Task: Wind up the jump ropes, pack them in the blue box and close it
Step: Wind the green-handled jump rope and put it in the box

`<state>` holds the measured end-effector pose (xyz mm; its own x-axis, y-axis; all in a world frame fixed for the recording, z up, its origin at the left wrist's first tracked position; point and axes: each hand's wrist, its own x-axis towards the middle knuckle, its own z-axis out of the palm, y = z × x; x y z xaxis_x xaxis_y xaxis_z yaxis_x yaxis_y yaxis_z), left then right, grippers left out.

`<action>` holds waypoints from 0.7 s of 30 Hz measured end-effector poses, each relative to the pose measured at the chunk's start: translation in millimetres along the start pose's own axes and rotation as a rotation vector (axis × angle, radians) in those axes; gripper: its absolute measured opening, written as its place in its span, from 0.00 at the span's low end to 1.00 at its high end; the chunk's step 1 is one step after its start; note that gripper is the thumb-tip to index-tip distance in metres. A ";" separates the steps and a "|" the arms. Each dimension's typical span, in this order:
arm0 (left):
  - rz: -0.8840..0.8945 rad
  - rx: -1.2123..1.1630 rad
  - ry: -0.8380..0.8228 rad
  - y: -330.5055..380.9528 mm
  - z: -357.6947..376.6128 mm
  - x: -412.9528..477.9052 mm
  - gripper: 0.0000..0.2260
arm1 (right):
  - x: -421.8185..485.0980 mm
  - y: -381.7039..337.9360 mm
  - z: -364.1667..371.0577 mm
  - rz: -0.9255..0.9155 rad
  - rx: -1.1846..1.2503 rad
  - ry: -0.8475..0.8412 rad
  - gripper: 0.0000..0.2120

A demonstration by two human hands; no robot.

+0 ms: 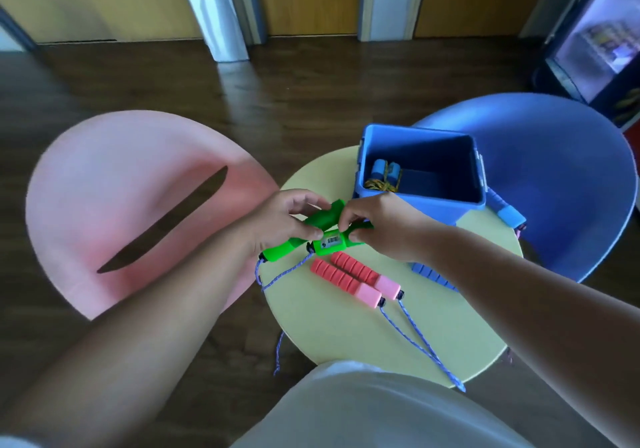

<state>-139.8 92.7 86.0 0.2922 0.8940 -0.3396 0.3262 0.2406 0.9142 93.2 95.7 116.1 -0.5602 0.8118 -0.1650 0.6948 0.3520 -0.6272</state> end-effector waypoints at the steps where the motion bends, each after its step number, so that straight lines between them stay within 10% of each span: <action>1: -0.005 -0.006 0.012 2.8 3.2 -4.2 0.24 | -2.3 -3.1 -2.4 -0.020 0.005 -0.009 0.08; 21: -0.106 -0.233 -0.013 31.5 85.7 -59.6 0.30 | -77.0 36.8 -15.0 -0.138 0.119 0.287 0.17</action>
<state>-69.9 14.6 116.0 0.2798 0.8543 -0.4380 0.1398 0.4151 0.8990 168.6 53.1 117.2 -0.4837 0.8643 0.1377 0.5543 0.4243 -0.7160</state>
